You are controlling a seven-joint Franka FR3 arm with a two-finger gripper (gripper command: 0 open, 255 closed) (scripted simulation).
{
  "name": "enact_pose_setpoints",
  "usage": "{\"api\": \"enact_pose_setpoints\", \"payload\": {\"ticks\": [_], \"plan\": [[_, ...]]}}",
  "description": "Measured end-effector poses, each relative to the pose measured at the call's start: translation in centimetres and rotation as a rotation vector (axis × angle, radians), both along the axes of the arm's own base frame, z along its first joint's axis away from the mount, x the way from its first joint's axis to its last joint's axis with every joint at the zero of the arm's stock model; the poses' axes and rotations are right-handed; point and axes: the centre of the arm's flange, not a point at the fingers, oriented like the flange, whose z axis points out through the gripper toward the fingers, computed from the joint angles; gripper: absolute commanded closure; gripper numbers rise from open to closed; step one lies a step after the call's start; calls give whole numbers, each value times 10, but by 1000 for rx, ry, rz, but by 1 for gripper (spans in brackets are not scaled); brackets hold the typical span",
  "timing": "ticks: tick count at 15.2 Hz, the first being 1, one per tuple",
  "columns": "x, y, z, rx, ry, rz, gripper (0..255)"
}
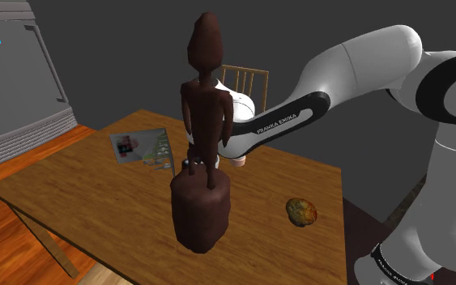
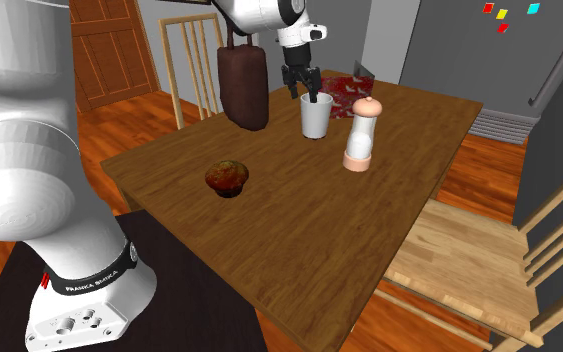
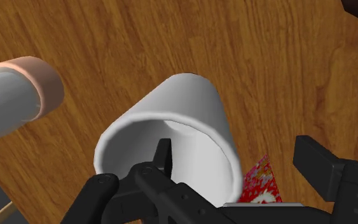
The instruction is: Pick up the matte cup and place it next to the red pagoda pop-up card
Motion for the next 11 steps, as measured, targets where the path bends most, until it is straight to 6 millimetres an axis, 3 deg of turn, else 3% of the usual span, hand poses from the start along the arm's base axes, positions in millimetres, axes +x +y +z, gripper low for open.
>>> {"api": "enact_pose_setpoints", "payload": {"ticks": [3,7,11], "plan": [[-1,1,6,0,0,0,0],[-8,4,43,0,-1,0,0],[-9,4,49,0,0,0,0]]}}
